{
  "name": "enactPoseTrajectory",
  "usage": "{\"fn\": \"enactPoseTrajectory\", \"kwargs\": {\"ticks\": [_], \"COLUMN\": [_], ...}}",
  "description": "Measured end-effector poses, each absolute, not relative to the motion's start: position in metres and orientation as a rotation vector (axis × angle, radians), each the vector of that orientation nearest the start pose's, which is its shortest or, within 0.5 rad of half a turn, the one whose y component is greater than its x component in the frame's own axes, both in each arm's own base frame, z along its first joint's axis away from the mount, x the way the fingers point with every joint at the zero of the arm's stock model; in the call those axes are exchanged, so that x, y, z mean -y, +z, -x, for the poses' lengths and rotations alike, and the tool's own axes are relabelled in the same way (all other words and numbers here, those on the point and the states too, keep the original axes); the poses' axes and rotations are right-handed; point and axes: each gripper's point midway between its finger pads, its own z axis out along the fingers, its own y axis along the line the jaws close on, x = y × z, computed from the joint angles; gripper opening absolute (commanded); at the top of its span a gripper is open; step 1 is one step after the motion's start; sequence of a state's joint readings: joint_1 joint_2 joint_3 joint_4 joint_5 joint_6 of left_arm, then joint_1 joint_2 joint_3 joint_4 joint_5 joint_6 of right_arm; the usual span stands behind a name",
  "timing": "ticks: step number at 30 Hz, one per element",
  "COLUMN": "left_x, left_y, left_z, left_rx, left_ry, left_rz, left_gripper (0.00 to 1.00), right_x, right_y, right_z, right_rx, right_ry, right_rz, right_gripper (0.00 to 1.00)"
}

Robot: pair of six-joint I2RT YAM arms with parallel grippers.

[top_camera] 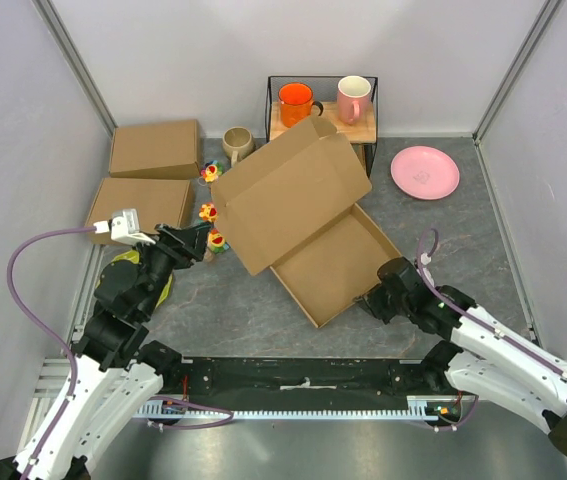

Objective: Fold the paper box

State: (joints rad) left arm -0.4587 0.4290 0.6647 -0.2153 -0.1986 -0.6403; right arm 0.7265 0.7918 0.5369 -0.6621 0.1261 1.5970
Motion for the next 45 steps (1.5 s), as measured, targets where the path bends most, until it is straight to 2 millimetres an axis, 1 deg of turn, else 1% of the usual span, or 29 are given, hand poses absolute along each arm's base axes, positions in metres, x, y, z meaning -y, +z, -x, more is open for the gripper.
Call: {"fn": "enactPoseTrajectory", "kwargs": {"ticks": [3,4,5,6,8,9,11,12,15,17,19,23,26,27,28,31,34,36,38,40,43,45], "left_x": [0.104,0.103,0.103,0.103,0.103,0.103,0.103,0.104,0.104,0.104,0.104,0.101,0.096,0.094,0.094,0.094,0.095,0.093,0.090,0.090,0.091,0.089], "left_y": [0.307,0.306,0.305,0.305,0.304,0.303,0.302,0.301,0.298,0.296,0.296,0.291,0.280,0.273,0.266,0.235,0.184,0.151,0.134,0.129,0.131,0.132], "left_z": [-0.233,-0.233,-0.233,-0.232,-0.233,-0.233,-0.233,-0.234,-0.235,-0.236,-0.237,-0.238,-0.242,-0.244,-0.247,-0.258,-0.273,-0.280,-0.283,-0.289,-0.301,-0.309], "left_rx": [-1.573,-1.574,-1.576,-1.578,-1.582,-1.583,-1.586,-1.589,-1.600,-1.605,-1.607,-1.617,-1.640,-1.658,-1.675,-1.784,-1.992,-2.134,-2.208,-2.238,-2.226,-2.207], "left_ry": [-0.708,-0.707,-0.706,-0.705,-0.704,-0.703,-0.701,-0.700,-0.695,-0.690,-0.685,-0.660,-0.608,-0.584,-0.568,-0.493,-0.361,-0.261,-0.196,-0.162,-0.162,-0.161], "left_rz": [0.306,0.306,0.307,0.307,0.307,0.307,0.307,0.307,0.307,0.309,0.312,0.316,0.326,0.333,0.340,0.356,0.417,0.515,0.599,0.687,0.787,0.850], "left_gripper": [0.68,0.68,0.68,0.68,0.68,0.68,0.68,0.69,0.69,0.69,0.70,0.71,0.72,0.72,0.72,0.74,0.72,0.72,0.73,0.75,0.81,0.82], "right_x": [-0.176,-0.176,-0.177,-0.177,-0.177,-0.176,-0.176,-0.176,-0.179,-0.186,-0.194,-0.211,-0.214,-0.214,-0.213,-0.207,-0.203,-0.204,-0.206,-0.207,-0.209,-0.208], "right_y": [0.093,0.091,0.089,0.086,0.078,0.075,0.073,0.075,0.088,0.103,0.123,0.164,0.184,0.191,0.195,0.213,0.230,0.237,0.237,0.234,0.233,0.236], "right_z": [-0.168,-0.168,-0.168,-0.166,-0.164,-0.163,-0.163,-0.165,-0.170,-0.176,-0.185,-0.201,-0.207,-0.209,-0.211,-0.219,-0.225,-0.229,-0.232,-0.232,-0.230,-0.229], "right_rx": [-2.383,-2.378,-2.370,-2.365,-2.358,-2.355,-2.351,-2.343,-2.343,-2.350,-2.367,-2.371,-2.337,-2.309,-2.286,-2.187,-2.093,-2.053,-2.037,-2.034,-2.033,-2.022], "right_ry": [0.735,0.732,0.733,0.734,0.739,0.739,0.736,0.743,0.740,0.747,0.744,0.721,0.704,0.694,0.687,0.654,0.644,0.641,0.635,0.629,0.635,0.641], "right_rz": [-1.222,-1.237,-1.251,-1.265,-1.286,-1.291,-1.281,-1.270,-1.209,-1.135,-1.015,-0.714,-0.497,-0.401,-0.348,-0.202,-0.121,-0.086,-0.059,-0.034,0.000,0.013], "right_gripper": [0.00,0.05,0.12,0.25,0.40,0.51,0.59,0.68,0.77,0.79,0.79,0.78,0.77,0.77,0.77,0.76,0.76,0.75,0.75,0.75,0.76,0.76]}}
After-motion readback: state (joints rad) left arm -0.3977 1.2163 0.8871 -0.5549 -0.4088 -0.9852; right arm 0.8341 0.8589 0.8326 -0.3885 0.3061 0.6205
